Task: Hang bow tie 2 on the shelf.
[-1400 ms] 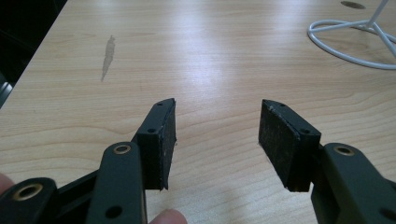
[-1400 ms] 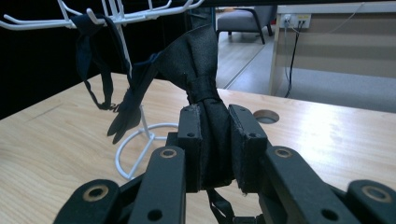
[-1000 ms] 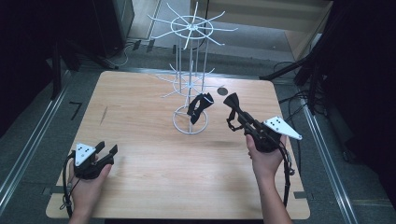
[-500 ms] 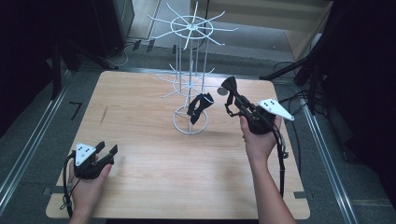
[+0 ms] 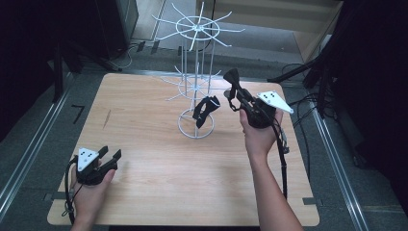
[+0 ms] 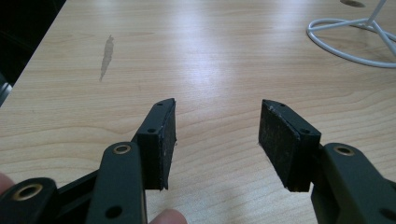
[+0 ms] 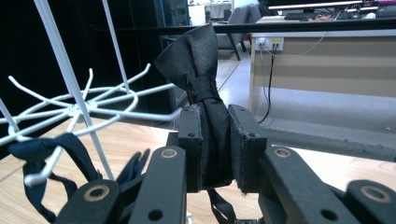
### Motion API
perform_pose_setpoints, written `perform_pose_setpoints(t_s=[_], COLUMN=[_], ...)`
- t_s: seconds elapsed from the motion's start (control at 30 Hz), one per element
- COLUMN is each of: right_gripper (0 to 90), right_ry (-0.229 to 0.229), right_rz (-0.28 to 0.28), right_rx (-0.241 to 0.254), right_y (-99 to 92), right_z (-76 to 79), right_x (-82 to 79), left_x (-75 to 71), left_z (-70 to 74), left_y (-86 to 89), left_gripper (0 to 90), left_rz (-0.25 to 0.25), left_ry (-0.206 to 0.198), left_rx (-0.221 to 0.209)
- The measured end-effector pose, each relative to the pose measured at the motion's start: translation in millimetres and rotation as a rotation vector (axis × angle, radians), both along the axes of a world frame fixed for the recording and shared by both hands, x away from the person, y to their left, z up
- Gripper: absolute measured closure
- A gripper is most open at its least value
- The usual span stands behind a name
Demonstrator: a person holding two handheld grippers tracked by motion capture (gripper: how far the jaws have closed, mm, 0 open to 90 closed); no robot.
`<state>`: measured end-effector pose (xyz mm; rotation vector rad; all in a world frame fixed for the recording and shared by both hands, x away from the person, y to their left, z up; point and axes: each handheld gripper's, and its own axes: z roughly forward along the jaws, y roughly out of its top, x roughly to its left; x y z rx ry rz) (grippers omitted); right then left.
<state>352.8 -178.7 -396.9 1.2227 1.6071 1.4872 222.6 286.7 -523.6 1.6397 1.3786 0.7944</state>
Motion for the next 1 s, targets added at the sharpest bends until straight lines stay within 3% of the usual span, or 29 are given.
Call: perform_pose_setpoints(t_s=[0.23,0.47,0.83,1.0], right_gripper=[77.3,77.2,76.8,76.2], right_ry=[-0.020,-0.050,-0.054,-0.069], right_rz=[0.001,0.027,0.046,0.046], right_rx=[-0.006,0.000,0.006,-0.018], right_y=[7.2,16.1,24.6,30.3], right_z=[9.7,14.1,-2.7,-14.0], right_x=[2.1,-6.4,-21.1,-27.0], left_x=[-0.1,0.1,0.0,0.2], left_z=[-0.1,-0.1,0.0,-0.1], left_y=[0.0,-0.5,-0.7,-0.7], left_gripper=[47.8,47.8,47.8,47.8], left_rz=[-0.001,-0.002,-0.003,-0.004], left_ry=[0.000,0.001,0.001,0.000], left_rx=[0.001,0.004,0.007,0.010])
